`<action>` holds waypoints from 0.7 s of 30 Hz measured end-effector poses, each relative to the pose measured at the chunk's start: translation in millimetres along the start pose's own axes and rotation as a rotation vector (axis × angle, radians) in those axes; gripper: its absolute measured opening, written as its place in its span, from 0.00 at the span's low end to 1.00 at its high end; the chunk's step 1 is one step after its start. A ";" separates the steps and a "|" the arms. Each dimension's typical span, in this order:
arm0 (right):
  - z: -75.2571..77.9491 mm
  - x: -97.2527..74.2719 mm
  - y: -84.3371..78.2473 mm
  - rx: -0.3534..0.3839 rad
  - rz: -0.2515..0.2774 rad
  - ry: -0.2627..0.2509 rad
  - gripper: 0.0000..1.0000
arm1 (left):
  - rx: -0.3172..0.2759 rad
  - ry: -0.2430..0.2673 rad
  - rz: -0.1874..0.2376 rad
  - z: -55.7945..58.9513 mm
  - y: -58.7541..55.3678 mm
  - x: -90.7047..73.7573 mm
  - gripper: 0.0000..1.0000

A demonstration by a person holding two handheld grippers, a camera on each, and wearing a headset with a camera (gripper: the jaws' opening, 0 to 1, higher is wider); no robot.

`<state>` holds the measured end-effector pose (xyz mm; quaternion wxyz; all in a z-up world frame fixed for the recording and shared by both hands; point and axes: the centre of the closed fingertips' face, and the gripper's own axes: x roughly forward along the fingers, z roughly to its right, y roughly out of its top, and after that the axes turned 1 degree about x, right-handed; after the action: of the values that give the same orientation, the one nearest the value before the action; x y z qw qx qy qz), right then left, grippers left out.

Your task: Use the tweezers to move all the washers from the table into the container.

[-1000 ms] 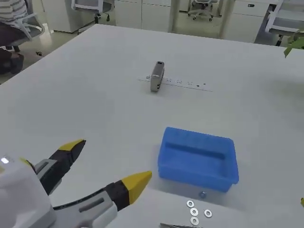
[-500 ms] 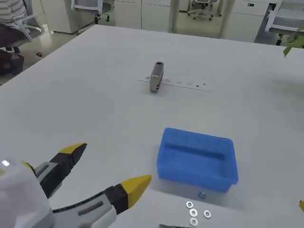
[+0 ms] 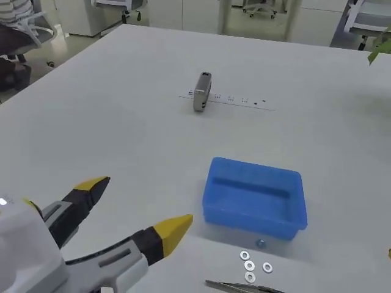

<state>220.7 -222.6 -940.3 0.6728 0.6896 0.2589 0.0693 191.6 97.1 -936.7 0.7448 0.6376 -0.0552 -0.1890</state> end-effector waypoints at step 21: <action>-6.8 0.3 6.2 0.017 0.029 0.023 0.69 | 0.007 -0.013 -0.004 2.1 -0.2 1.4 0.88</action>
<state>219.6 -216.2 -933.8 0.6628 0.6982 0.2570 0.0846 192.2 94.6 -936.7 0.7418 0.6389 -0.0594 -0.1948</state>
